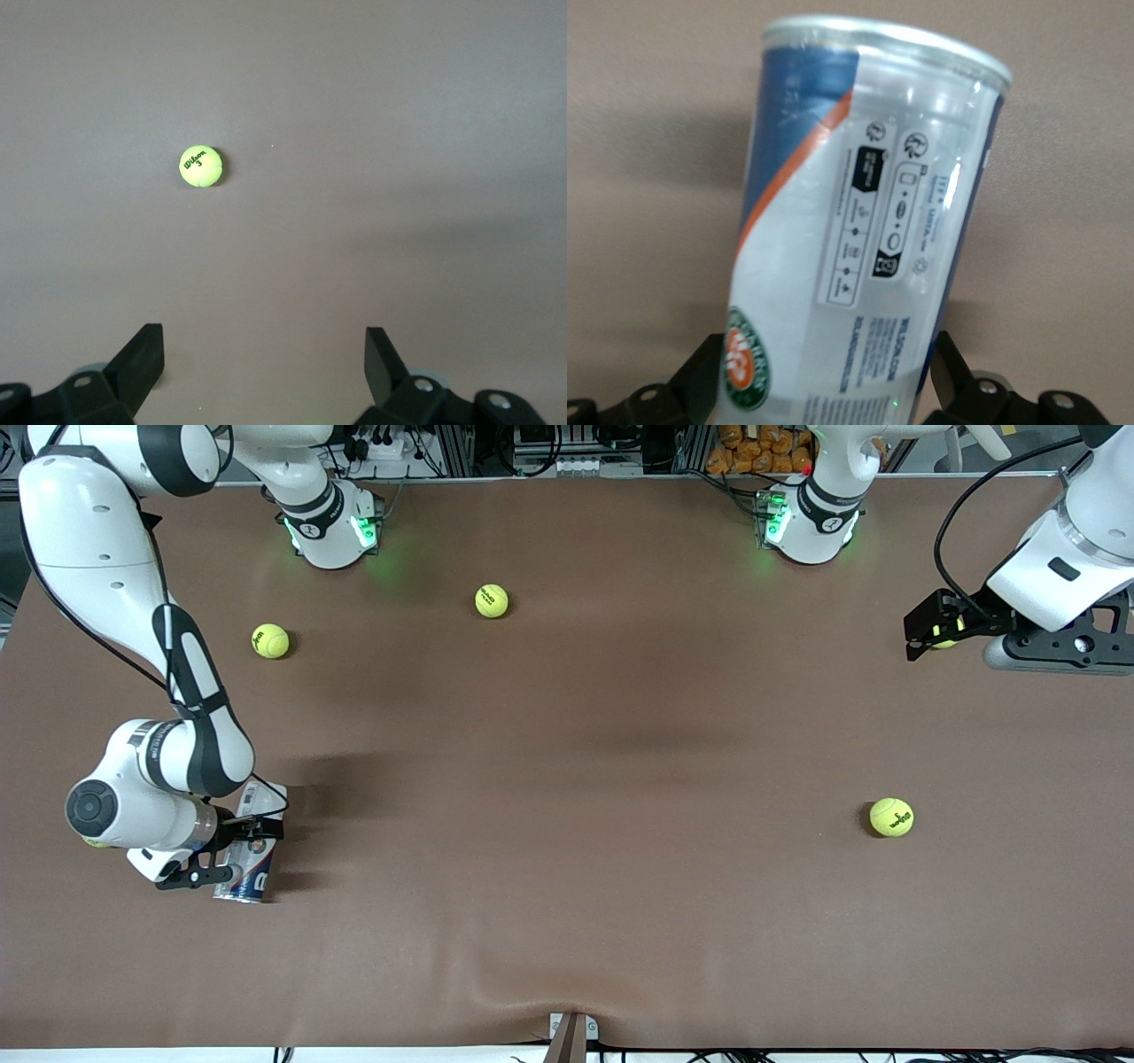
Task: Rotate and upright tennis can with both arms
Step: 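Grasp the can with the right gripper and carry it toward table center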
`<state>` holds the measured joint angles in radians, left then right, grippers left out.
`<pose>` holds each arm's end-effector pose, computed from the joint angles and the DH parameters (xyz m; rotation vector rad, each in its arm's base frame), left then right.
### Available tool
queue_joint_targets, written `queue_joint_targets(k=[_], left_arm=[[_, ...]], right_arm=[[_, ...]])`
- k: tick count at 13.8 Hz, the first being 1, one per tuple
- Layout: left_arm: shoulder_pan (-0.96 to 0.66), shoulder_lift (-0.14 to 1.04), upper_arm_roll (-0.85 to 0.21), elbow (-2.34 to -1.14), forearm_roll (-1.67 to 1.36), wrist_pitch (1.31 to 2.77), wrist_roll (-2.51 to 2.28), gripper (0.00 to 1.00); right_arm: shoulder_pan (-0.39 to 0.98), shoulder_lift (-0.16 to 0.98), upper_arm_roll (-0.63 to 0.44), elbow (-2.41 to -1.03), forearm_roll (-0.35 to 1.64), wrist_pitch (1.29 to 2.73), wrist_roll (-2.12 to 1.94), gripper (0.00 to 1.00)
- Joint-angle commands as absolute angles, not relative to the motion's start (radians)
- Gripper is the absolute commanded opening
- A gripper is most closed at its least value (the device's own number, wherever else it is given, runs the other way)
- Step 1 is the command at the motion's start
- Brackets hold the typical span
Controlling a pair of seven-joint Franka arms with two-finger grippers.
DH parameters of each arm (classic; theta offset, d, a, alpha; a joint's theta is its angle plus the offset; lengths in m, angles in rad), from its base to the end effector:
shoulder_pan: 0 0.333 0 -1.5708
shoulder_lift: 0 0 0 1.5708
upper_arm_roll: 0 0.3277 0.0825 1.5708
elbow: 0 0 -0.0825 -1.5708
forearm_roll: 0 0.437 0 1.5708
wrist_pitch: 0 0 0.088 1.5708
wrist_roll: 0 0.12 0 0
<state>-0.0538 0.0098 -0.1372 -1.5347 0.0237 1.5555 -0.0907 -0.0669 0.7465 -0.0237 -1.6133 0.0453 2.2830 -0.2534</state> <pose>0.5992 -0.1125 0.6349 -3.1170 0.1557 -0.0220 0.7254 -0.0629 0.1393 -3.1026 -0.2137 0.1127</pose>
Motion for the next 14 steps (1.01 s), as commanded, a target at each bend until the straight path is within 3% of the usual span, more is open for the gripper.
queue_joint_targets(k=[1,2,3,4,8,9,14], left_arm=[[-0.046,0.005,-0.144,-1.558,0.011,1.580,-0.092,1.00],[-0.046,0.003,-0.144,-1.565,0.009,1.580,-0.092,1.00],[-0.045,0.000,-0.144,-1.575,0.009,1.580,-0.092,1.00],[-0.043,-0.002,-0.144,-1.578,0.009,1.580,-0.092,1.00],[-0.046,-0.003,-0.144,-1.575,0.009,1.582,-0.092,1.00],[-0.046,-0.003,-0.144,-1.577,0.009,1.585,-0.092,1.00],[-0.043,-0.008,-0.144,-1.575,0.009,1.586,-0.095,1.00]], right_arm=[[-0.069,0.773,-0.021,-1.585,0.026,2.295,-0.296,1.00],[-0.069,0.773,-0.021,-1.585,0.029,2.293,-0.301,0.99],[-0.069,0.772,-0.021,-1.579,0.031,2.292,-0.314,0.74],[-0.066,0.770,-0.020,-1.556,0.034,2.283,-0.348,0.70],[0.006,0.739,-0.012,-1.520,0.032,2.235,-0.447,0.72],[0.050,0.727,-0.012,-1.505,0.032,2.229,-0.492,0.78],[0.291,0.676,-0.011,-1.483,0.034,2.209,-0.572,0.79]])
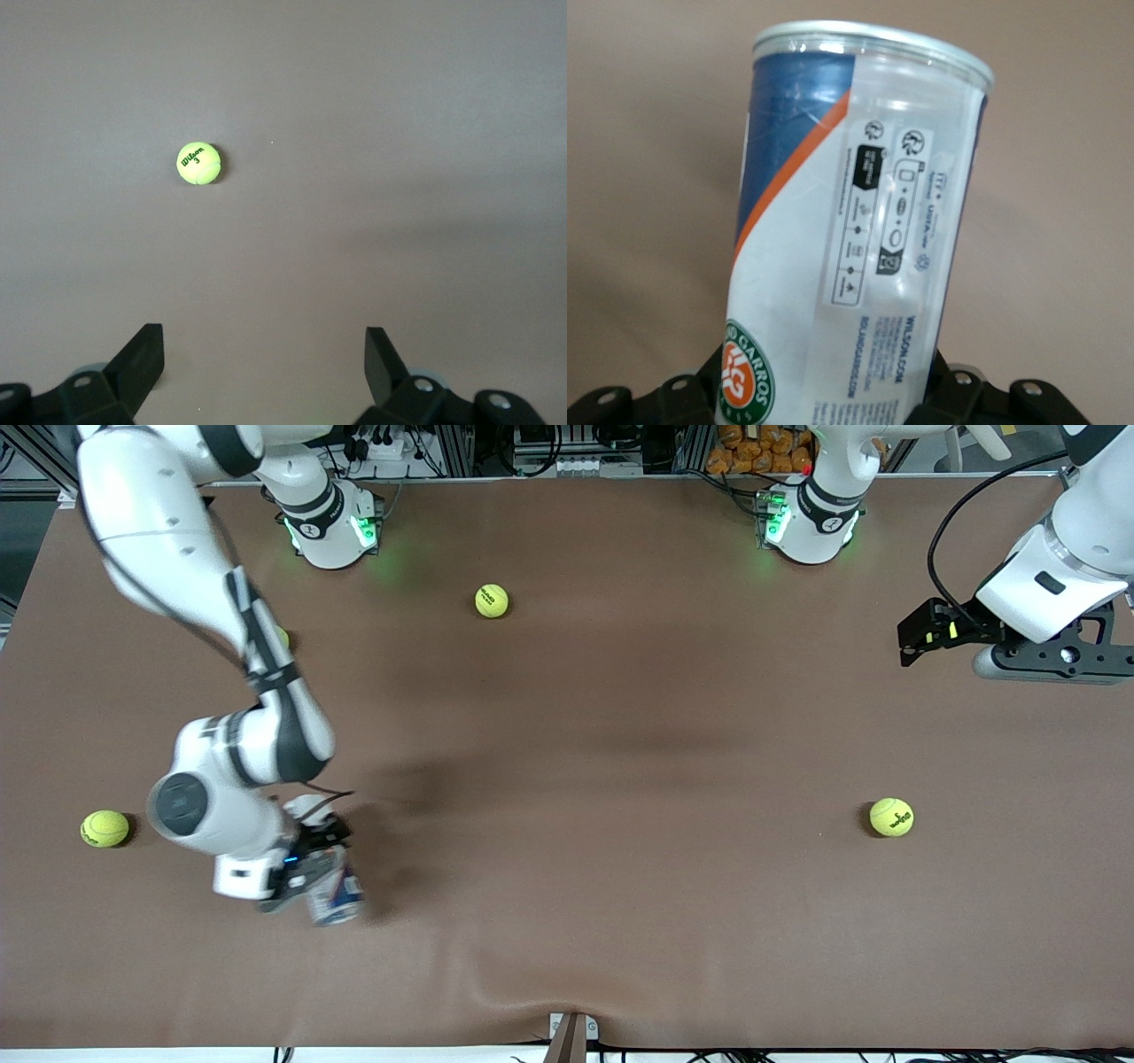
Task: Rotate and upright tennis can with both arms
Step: 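Grasp the can with the right gripper and carry it toward table center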
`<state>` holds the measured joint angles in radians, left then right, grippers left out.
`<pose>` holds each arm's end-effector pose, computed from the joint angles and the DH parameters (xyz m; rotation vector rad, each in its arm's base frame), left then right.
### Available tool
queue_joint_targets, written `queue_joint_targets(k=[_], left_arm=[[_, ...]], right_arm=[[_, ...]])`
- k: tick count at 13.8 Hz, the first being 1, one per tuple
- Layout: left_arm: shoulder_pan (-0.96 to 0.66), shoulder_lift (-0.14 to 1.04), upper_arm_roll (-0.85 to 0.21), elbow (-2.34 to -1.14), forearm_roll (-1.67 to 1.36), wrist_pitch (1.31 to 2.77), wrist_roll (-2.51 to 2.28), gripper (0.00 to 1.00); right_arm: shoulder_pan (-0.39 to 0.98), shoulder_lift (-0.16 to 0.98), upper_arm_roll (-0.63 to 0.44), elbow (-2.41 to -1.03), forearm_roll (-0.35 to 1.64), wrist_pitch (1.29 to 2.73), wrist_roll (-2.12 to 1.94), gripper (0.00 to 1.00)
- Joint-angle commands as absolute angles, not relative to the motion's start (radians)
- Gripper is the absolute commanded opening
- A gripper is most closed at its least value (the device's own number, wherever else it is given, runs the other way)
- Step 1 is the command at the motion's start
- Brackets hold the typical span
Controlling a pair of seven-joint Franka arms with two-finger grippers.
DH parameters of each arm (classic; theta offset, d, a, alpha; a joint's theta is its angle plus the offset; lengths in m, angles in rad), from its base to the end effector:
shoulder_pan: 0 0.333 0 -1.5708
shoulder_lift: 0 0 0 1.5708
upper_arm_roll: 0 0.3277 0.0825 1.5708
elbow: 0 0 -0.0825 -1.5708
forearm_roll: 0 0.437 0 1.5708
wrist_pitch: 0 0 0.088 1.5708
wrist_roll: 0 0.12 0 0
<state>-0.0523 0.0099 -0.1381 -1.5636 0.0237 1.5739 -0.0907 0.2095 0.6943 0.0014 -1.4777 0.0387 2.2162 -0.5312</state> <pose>0.6006 -0.1125 0.6213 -3.1157 0.1555 -0.0056 0.7559 0.1634 0.2369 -2.9165 -1.0964 -0.0760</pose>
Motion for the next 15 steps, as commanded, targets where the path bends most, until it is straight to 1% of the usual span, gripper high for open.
queue_joint_targets(k=[1,3,5,9,11,12,15], left_arm=[[-0.038,-0.009,-0.144,-1.575,0.009,1.582,-0.095,1.00],[-0.034,-0.012,-0.143,-1.575,0.002,1.580,-0.094,1.00],[-0.035,0.011,-0.143,-1.577,-0.021,1.598,-0.100,1.00],[-0.035,0.060,-0.143,-1.583,-0.023,1.626,-0.100,1.00],[-0.035,0.072,-0.143,-1.585,-0.025,1.631,-0.101,1.00],[-0.034,0.074,-0.143,-1.586,-0.025,1.632,-0.101,1.00],[-0.034,0.086,-0.143,-1.586,-0.025,1.632,-0.101,1.00]], right_arm=[[0.348,0.680,-0.011,-1.477,0.032,2.215,-0.584,0.79],[0.461,0.692,-0.012,-1.438,0.026,2.218,-0.617,0.79],[0.544,0.709,-0.014,-1.420,0.022,2.285,-0.618,0.79],[0.612,0.762,-0.014,-1.420,-0.025,2.481,-0.811,0.78],[0.620,0.802,-0.014,-1.419,-0.026,2.546,-0.940,0.78],[0.629,0.811,-0.014,-1.419,-0.029,2.572,-0.987,0.78],[0.641,0.837,-0.015,-1.419,-0.084,2.577,-1.011,0.77]])
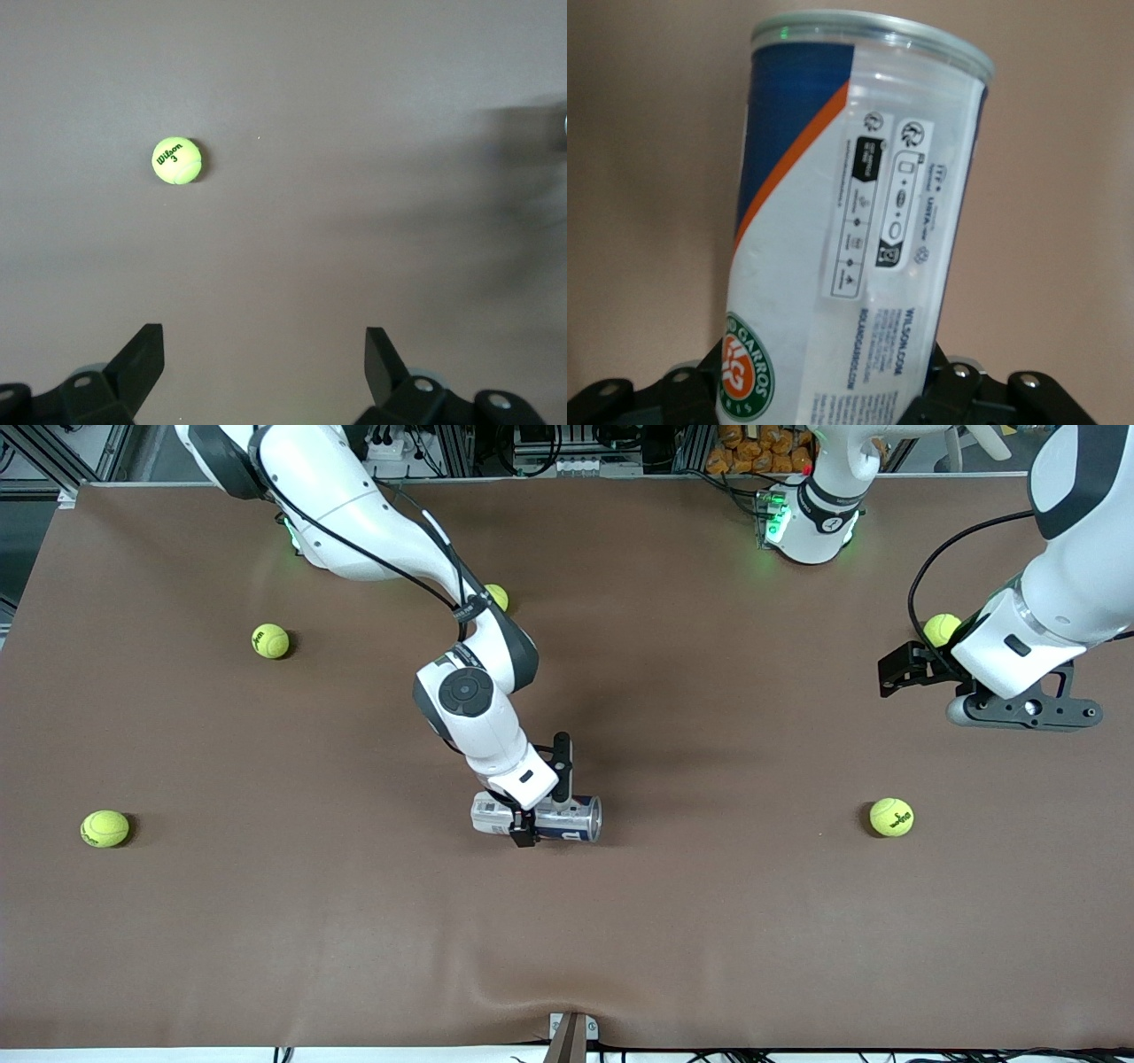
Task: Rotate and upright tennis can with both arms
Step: 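Lower the can flat at table center and open the right gripper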
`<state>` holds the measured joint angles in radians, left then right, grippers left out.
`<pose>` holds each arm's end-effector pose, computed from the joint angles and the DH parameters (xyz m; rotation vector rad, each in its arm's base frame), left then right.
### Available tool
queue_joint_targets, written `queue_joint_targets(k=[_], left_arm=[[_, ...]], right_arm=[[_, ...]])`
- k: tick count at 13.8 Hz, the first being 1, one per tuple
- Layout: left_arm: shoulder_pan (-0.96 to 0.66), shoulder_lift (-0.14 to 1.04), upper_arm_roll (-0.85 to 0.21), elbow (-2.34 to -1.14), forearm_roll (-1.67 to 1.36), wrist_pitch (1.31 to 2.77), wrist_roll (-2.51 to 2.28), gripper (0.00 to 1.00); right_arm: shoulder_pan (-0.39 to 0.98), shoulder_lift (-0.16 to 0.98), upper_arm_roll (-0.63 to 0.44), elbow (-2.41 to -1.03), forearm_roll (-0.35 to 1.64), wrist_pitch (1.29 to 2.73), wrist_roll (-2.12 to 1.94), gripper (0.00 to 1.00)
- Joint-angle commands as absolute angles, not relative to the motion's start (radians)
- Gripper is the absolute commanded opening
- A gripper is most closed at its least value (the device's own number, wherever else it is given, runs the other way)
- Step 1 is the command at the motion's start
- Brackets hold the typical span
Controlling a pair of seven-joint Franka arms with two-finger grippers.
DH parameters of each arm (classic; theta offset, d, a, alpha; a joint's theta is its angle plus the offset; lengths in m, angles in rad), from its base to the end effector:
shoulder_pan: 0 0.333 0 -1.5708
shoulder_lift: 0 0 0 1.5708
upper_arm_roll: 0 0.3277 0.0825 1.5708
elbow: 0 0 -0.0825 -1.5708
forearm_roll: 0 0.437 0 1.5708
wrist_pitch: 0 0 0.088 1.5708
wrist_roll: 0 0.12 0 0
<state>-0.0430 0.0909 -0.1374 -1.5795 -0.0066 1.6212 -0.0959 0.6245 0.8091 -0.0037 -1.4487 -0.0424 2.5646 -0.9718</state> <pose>0.6269 -0.1118 0.5668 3.1257 -0.1310 -0.0790 0.6538 0.4687 0.1983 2.0786 2.1969 0.4521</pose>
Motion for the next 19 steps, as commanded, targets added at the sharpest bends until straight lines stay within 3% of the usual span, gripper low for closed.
queue_joint_targets(k=[1,8,9,10,15,19], left_arm=[[-0.034,0.087,-0.143,-1.586,-0.025,1.632,-0.101,1.00],[-0.034,0.095,-0.143,-1.586,-0.025,1.635,-0.104,1.00],[-0.034,0.097,-0.143,-1.586,-0.026,1.635,-0.116,1.00],[-0.037,0.098,-0.143,-1.586,-0.026,1.635,-0.135,1.00],[-0.048,0.106,-0.144,-1.586,-0.060,1.631,-0.173,1.00],[-0.037,0.127,-0.144,-1.588,-0.149,1.624,-0.175,1.00]], right_arm=[[0.655,0.848,-0.015,-1.419,-0.104,2.579,-1.009,0.77],[0.715,0.910,-0.035,-1.420,-0.140,2.671,-0.957,0.78],[0.718,0.910,-0.037,-1.420,-0.140,2.671,-0.956,0.85],[0.719,0.908,-0.037,-1.422,-0.140,2.672,-0.956,1.00],[0.704,0.836,-0.034,-1.439,-0.132,2.648,-0.957,1.00],[0.706,0.734,-0.017,-1.447,-0.126,2.499,-0.870,1.00]])
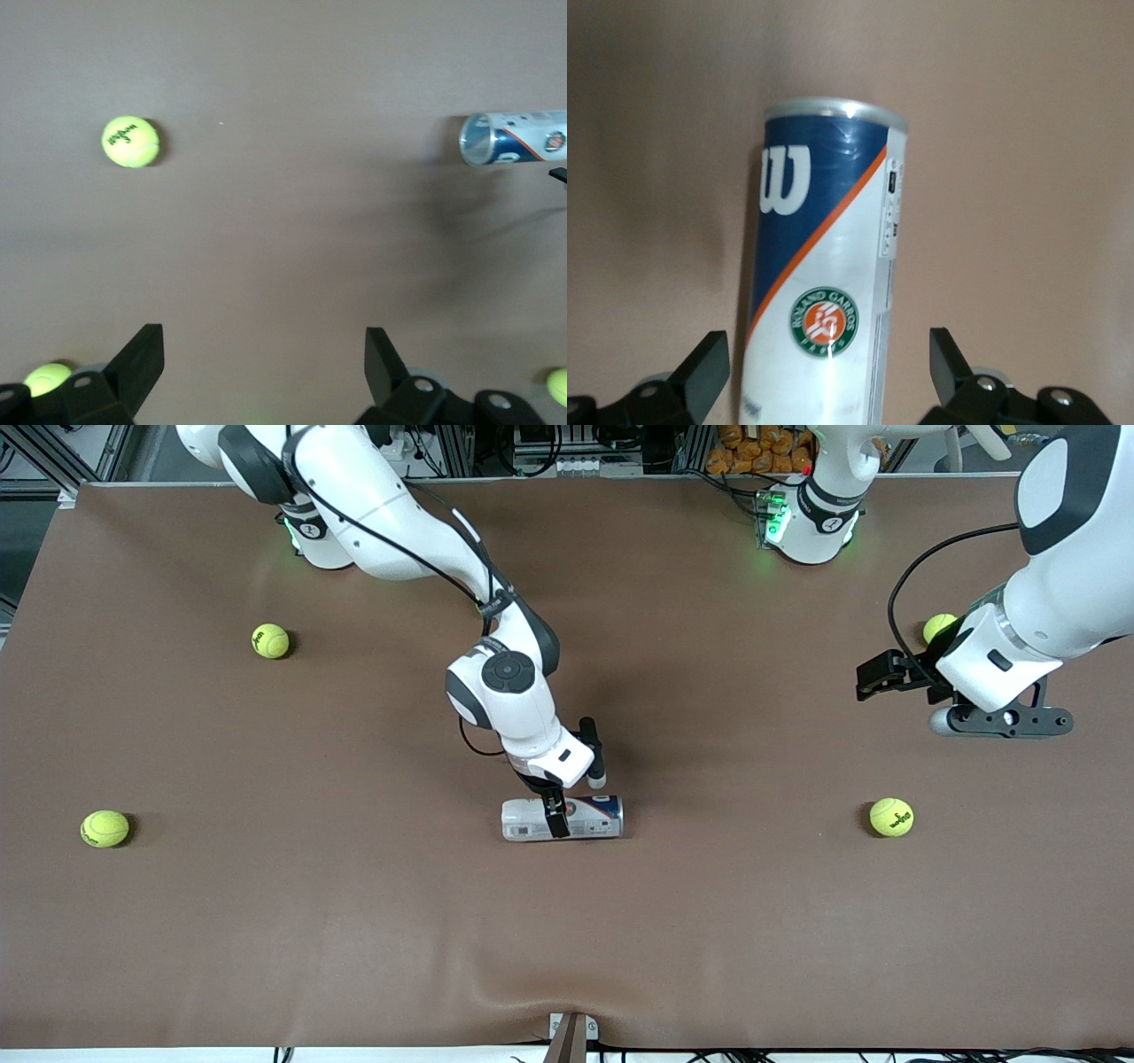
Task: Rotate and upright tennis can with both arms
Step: 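Lower the can flat at table center and open the right gripper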
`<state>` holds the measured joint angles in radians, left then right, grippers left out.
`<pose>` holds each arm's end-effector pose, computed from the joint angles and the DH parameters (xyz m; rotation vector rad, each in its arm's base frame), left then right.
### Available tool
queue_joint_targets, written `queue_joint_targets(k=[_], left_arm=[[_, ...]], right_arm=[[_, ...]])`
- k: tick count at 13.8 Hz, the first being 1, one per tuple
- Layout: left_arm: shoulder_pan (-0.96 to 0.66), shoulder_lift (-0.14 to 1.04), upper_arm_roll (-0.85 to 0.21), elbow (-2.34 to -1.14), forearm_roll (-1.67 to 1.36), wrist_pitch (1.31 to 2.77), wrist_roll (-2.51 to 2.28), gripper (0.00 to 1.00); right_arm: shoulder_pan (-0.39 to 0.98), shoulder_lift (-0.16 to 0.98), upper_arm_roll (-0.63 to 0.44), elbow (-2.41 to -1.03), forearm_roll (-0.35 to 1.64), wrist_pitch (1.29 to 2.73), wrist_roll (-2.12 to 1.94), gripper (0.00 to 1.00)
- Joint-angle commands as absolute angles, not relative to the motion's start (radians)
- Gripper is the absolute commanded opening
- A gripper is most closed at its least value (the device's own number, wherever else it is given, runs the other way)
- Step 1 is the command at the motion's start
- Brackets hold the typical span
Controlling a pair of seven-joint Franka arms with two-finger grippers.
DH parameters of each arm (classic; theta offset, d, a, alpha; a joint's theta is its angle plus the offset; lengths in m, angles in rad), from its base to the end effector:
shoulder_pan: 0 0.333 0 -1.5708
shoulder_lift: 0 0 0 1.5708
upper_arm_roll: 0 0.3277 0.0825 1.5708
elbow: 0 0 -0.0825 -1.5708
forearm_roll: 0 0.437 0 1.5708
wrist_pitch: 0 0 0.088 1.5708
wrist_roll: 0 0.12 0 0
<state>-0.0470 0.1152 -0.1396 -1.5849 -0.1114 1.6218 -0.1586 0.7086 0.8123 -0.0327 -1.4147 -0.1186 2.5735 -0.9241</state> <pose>0.6290 -0.1277 0.5496 3.0260 -0.0268 -0.1483 0.6314 0.5148 0.2145 1.9480 2.2248 0.4939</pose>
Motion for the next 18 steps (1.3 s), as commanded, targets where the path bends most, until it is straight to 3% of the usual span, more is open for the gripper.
queue_joint_targets(k=[1,4,8,13,18], left_arm=[[-0.035,0.139,-0.144,-1.586,-0.169,1.624,-0.172,1.00],[-0.026,0.179,-0.143,-1.586,-0.270,1.624,-0.172,1.00],[0.006,0.224,-0.141,-1.583,-0.418,1.624,-0.173,1.00],[0.009,0.274,-0.141,-1.578,-0.535,1.626,-0.175,1.00],[-0.001,0.319,-0.144,-1.586,-0.669,1.628,-0.169,1.00]], right_arm=[[0.706,0.709,-0.014,-1.447,-0.111,2.456,-0.838,1.00],[0.700,0.632,-0.018,-1.448,0.006,2.308,-0.712,1.00],[0.640,0.559,-0.029,-1.450,0.011,2.189,-0.404,1.00],[0.428,0.431,-0.031,-1.450,0.011,1.999,-0.273,1.00],[0.180,0.287,-0.034,-1.448,0.035,1.680,-0.288,1.00]])
